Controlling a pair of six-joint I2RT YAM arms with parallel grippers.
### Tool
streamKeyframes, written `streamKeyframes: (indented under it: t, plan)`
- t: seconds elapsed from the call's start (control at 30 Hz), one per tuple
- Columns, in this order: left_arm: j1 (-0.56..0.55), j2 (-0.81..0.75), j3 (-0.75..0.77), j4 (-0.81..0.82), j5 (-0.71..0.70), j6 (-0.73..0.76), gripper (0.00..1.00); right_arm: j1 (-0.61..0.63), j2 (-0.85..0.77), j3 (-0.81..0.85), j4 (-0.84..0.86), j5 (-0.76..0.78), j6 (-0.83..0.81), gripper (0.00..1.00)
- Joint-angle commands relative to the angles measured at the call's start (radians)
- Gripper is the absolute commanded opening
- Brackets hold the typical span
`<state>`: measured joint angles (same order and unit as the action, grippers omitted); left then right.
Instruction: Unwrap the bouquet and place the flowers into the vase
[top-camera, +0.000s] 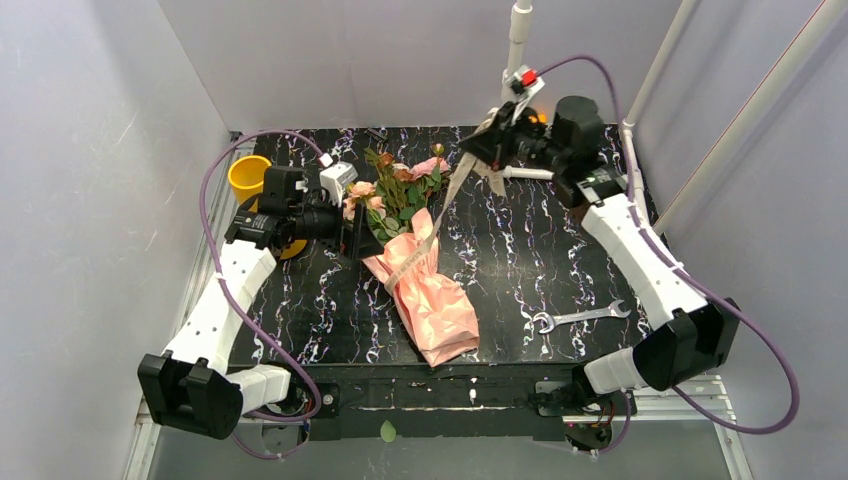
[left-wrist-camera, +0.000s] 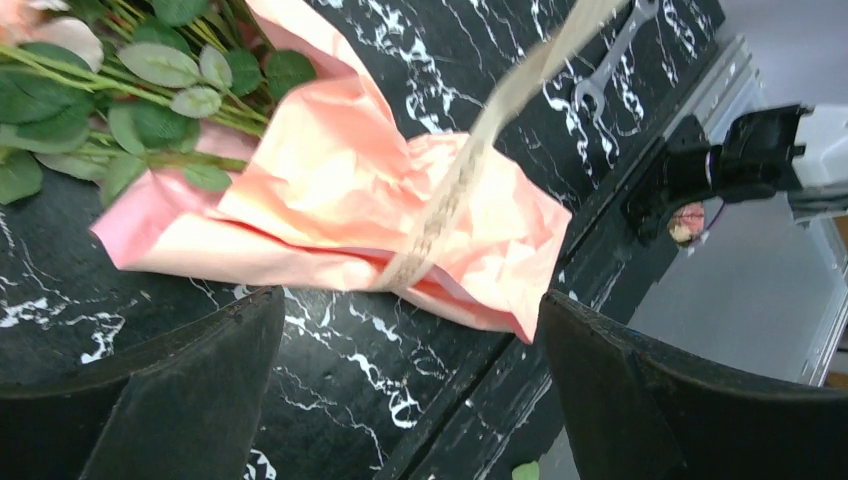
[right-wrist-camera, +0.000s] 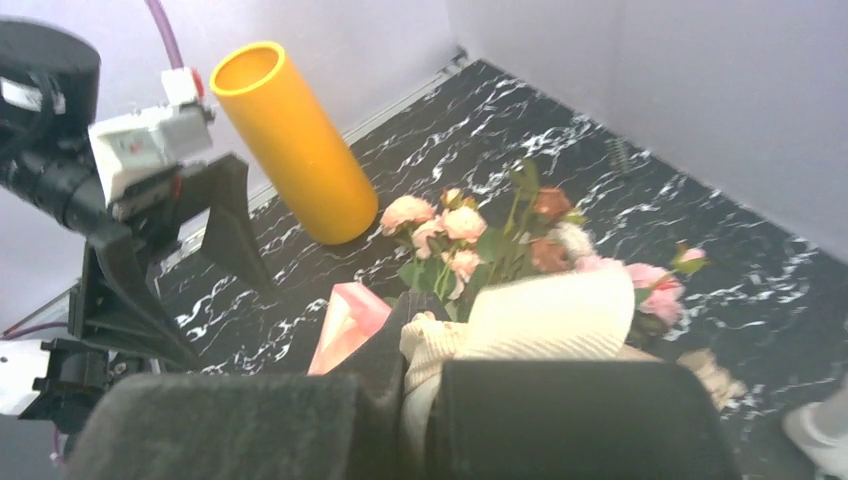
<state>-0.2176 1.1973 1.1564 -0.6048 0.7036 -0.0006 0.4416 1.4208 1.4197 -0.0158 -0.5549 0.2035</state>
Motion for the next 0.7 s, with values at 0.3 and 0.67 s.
streamKeyframes:
  t: [0.3, 0.67]
  plan:
    - [0.004, -0.159, -0.119, -0.070, 0.031, 0.149, 0.98, -0.284, -0.068, 0.330, -0.340, -0.067, -0.160, 0.01]
    - [0.004, -0.197, -0.146, -0.049, 0.036, 0.147, 0.98, -0.604, 0.012, 0.544, -0.536, -0.128, -0.276, 0.01]
